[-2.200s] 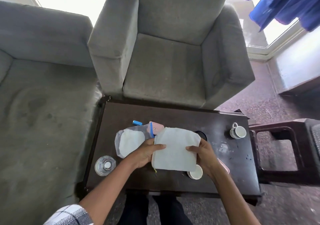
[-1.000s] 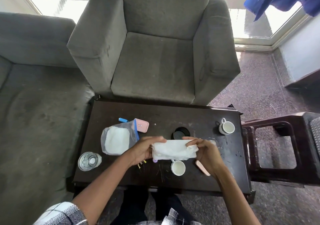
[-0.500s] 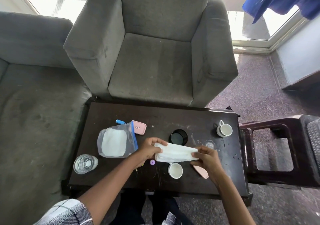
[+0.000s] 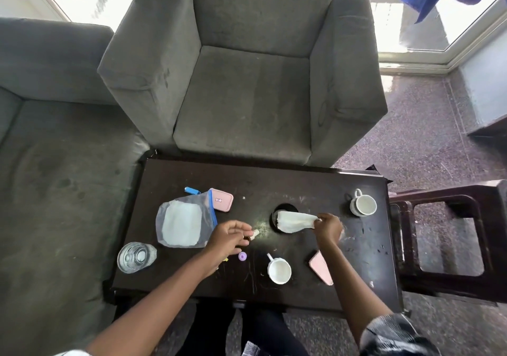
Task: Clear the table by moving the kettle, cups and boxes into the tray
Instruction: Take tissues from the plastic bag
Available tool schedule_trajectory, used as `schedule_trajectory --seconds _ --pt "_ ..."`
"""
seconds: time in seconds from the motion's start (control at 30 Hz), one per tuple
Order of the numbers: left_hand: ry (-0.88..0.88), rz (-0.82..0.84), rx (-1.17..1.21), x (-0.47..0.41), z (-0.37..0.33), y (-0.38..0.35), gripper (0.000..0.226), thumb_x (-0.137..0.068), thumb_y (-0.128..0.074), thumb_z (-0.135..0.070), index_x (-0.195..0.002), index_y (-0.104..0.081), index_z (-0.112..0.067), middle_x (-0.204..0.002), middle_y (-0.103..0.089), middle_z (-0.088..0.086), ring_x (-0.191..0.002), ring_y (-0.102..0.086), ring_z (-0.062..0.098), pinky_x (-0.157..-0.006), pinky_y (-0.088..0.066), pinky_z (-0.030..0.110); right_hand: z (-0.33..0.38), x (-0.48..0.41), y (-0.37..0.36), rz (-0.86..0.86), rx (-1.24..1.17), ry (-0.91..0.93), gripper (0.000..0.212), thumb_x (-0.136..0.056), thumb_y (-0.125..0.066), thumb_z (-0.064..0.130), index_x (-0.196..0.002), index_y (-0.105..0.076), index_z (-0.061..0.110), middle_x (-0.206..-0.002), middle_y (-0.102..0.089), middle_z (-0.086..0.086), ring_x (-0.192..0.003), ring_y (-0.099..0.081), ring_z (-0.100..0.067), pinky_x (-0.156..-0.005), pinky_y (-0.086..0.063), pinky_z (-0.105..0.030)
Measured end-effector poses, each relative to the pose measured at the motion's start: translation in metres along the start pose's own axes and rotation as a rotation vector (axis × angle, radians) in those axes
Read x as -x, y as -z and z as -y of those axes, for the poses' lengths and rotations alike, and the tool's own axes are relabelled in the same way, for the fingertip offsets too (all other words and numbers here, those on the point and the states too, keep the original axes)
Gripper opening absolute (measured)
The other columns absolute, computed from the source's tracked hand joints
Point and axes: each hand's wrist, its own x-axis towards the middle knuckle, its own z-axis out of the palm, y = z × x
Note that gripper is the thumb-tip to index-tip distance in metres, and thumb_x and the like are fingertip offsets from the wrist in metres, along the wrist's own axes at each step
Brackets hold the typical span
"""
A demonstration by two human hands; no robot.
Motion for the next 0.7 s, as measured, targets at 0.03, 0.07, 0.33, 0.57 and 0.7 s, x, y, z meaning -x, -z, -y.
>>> schedule_trajectory --seconds 0.03,0.07,0.33,0.57,0.7 --pt "0.000 -0.004 -0.003 0.001 0.002 0.001 0.024 -0.093 -0.042 -0.001 -0.095 -0.061 -0.016 -0.100 -0.068 -0.001 -0.085 -0.063 0.013 -0.070 -0.050 0.021 0.002 0.000 -0.004 0.004 0.031 0.010 0.030 -0.077 -0.054 -0.007 -0.102 -0.070 -0.003 -0.106 -0.068 -0.026 -0.101 -0.063 -0.037 -0.085 -0.047 -0.035" --pt "0.001 -0.008 -0.006 0.001 0.005 0.001 0.025 -0.093 -0.042 -0.001 -0.096 -0.061 -0.016 -0.099 -0.068 -0.002 -0.085 -0.064 0.012 -0.070 -0.051 0.021 0.004 0.001 -0.007 0.017 0.048 0.005 0.031 -0.078 -0.053 -0.006 -0.104 -0.070 -0.002 -0.107 -0.068 -0.026 -0.103 -0.062 -0.037 -0.083 -0.047 -0.034" --pt "0.040 -0.025 -0.017 0.010 0.031 0.010 0.027 -0.092 -0.043 -0.003 -0.091 -0.062 -0.021 -0.100 -0.069 -0.004 -0.085 -0.065 0.011 -0.075 -0.049 0.025 0.005 -0.006 -0.028 0.176 0.219 0.038 0.038 -0.082 -0.050 -0.004 -0.116 -0.064 0.004 -0.116 -0.065 -0.023 -0.110 -0.060 -0.036 -0.085 -0.048 -0.035" --pt "0.082 -0.030 0.010 0.015 0.049 0.045 0.023 -0.093 -0.044 -0.004 -0.093 -0.061 -0.019 -0.099 -0.068 -0.003 -0.082 -0.063 0.010 -0.072 -0.047 0.024 -0.006 0.011 -0.026 0.073 0.109 0.004 0.048 -0.079 -0.065 0.008 -0.125 -0.055 0.001 -0.129 -0.058 -0.020 -0.120 -0.053 -0.033 -0.097 -0.041 -0.034" --pt "0.090 -0.037 0.000 0.009 0.065 0.074 0.022 -0.092 -0.045 -0.003 -0.086 -0.058 -0.020 -0.089 -0.064 -0.004 -0.075 -0.058 0.008 -0.067 -0.042 0.022 -0.028 0.051 -0.031 -0.050 -0.025 -0.123 0.042 -0.076 -0.063 0.017 -0.114 -0.058 0.000 -0.115 -0.062 -0.023 -0.104 -0.058 -0.038 -0.090 -0.049 -0.046"
